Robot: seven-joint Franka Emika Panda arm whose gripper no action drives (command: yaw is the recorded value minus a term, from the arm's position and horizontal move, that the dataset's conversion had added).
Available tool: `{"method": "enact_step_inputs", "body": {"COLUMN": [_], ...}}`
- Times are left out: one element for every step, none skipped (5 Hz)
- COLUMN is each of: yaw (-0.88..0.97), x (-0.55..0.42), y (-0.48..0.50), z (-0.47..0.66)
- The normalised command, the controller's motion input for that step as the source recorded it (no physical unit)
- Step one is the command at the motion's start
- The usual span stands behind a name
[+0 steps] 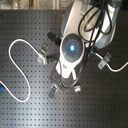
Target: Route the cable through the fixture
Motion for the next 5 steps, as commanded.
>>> {"method": "enact_step_inputs", "body": {"yaw": [0.49,0.58,0.46,0.4,0.33], "x": [-0.169,-0.156,-0.142,-0.193,-0.226], "y": [0.007,0.019,-0.042,-0.009,-0.019], "z": [0.21,0.29,0.28,0.27,0.23]}}
